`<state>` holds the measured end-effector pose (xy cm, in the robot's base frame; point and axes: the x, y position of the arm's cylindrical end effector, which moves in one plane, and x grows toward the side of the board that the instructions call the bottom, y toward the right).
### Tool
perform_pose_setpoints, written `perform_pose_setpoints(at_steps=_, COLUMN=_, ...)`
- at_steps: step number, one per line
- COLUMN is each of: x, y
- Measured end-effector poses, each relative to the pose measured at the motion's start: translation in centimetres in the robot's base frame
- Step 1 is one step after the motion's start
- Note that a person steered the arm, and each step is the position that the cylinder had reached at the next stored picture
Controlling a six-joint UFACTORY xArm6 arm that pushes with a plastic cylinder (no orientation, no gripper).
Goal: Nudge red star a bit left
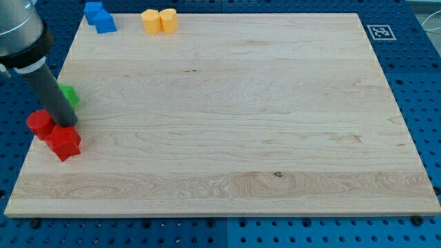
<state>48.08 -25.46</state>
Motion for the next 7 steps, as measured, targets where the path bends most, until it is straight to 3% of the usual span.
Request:
perform_pose_setpoints(at_steps=2, x=0.4, y=-1.0)
perform_pose_setpoints(at_steps=5, x=1.2, y=5.8)
perform_pose_setpoints(at_steps=7, x=6.5, y=5.3)
